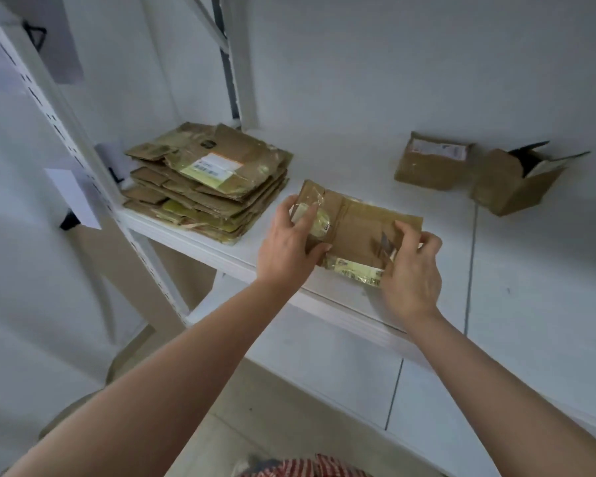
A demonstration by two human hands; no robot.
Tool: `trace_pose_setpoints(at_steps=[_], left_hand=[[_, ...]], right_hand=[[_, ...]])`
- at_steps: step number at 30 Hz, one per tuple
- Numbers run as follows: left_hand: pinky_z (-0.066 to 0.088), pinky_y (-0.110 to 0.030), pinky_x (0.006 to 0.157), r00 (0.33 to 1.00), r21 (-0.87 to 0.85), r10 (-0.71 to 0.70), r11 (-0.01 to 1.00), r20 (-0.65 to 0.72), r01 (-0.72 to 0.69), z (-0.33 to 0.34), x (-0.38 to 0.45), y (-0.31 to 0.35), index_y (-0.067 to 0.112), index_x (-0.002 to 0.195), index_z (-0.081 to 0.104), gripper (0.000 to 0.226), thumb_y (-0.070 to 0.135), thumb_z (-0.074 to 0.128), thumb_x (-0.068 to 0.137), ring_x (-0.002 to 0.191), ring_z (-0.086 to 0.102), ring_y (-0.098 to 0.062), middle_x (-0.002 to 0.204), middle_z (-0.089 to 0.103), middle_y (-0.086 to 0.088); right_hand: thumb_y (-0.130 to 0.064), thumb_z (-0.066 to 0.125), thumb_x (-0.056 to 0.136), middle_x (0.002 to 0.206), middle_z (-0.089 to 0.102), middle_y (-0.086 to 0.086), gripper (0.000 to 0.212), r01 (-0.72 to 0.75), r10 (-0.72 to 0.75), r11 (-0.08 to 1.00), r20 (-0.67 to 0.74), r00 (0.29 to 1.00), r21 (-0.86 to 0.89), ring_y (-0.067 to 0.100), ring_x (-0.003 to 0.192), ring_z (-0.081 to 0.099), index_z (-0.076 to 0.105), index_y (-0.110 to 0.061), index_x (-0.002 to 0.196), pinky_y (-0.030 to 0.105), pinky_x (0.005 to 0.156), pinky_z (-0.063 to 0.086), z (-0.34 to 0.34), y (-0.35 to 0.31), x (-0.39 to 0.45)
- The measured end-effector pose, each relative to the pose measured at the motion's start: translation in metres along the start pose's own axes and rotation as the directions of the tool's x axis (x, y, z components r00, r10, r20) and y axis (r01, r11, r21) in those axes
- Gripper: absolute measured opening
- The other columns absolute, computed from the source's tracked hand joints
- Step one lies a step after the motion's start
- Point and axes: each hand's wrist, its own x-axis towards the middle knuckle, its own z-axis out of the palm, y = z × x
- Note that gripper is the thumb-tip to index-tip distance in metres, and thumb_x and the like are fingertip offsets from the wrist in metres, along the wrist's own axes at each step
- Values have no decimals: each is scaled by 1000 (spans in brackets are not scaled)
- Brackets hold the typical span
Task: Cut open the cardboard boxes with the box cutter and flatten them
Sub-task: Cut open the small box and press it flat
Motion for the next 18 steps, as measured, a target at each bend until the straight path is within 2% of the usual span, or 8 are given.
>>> trace_pose_setpoints(at_steps=[4, 6, 9, 13, 18], left_hand=[[52, -44, 88, 996, 105, 43, 994, -80, -35, -49, 39, -59, 18, 140, 46, 65, 32, 72, 82, 134, 36, -32, 151, 29, -15], [48, -44, 93, 992, 130, 56, 991, -112, -41, -76, 60, -82, 20, 142, 45, 65, 33, 71, 84, 137, 33, -32, 152, 28, -13], [42, -43, 98, 986, 198, 68, 980, -152, -37, -118, 93, -117, 25, 143, 42, 63, 38, 67, 87, 134, 32, -32, 155, 26, -8], [40, -43, 100, 990, 270, 45, 963, -135, -7, -154, 134, -163, 28, 146, 37, 63, 37, 63, 90, 131, 31, -33, 158, 19, -5], [40, -44, 100, 998, 323, 13, 946, -58, 6, -162, 170, -206, 27, 144, 39, 58, 32, 62, 91, 132, 28, -36, 159, 15, -8]], right_hand=[[-11, 57, 89, 135, 31, 13, 58, 55, -49, 994, -60, 997, 97, 34, 95, 56, 34, -23, 141, 39, 70, 47, 32, -76, 25], [-15, 55, 91, 135, 32, 13, 54, 91, -76, 986, -103, 992, 142, 35, 93, 57, 36, -25, 141, 37, 69, 44, 44, -112, 37], [-9, 54, 90, 136, 33, 13, 57, 154, -128, 974, -158, 979, 165, 32, 100, 56, 36, -25, 142, 38, 74, 47, 56, -165, 56], [-11, 51, 92, 140, 31, 13, 58, 193, -175, 973, -135, 975, 130, 30, 111, 53, 32, -25, 145, 38, 84, 48, 73, -226, 78], [-18, 48, 95, 136, 36, 14, 55, 176, -170, 981, -72, 983, 80, 33, 107, 57, 30, -26, 146, 40, 84, 51, 100, -265, 103]])
